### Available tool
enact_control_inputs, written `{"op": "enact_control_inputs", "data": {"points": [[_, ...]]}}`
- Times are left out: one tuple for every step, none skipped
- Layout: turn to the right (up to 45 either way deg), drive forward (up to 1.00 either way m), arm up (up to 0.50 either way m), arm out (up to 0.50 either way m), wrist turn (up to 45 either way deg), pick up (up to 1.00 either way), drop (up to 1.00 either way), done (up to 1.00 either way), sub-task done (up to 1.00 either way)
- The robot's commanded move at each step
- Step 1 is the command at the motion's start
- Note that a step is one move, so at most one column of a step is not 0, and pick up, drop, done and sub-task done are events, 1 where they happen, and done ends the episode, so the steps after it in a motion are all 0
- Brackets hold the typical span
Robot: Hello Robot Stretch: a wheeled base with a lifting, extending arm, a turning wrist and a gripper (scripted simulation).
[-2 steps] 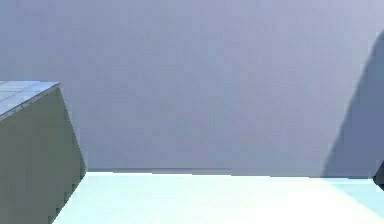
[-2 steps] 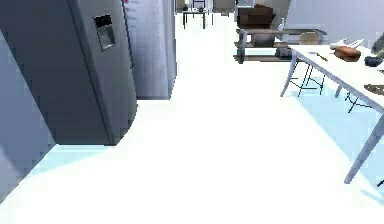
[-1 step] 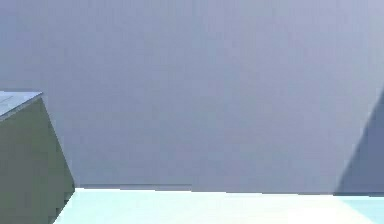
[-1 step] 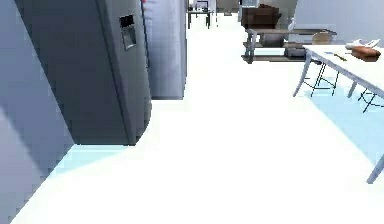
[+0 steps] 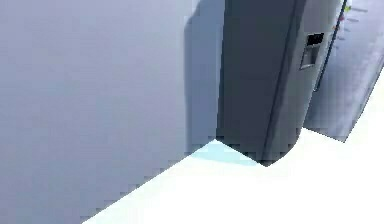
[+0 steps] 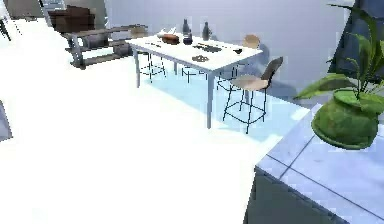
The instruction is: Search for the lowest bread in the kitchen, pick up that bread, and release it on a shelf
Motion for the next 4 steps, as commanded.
{"op": "enact_control_inputs", "data": {"points": [[45.0, 0.0, 0.0, 0.0, 0.0, 0.0, 0.0, 0.0, 0.0], [0.0, 0.35, 0.0, 0.0, 0.0, 0.0, 0.0, 0.0, 0.0], [39.0, 0.0, 0.0, 0.0, 0.0, 0.0, 0.0, 0.0, 0.0], [0.0, 1.0, 0.0, 0.0, 0.0, 0.0, 0.0, 0.0, 0.0]]}}
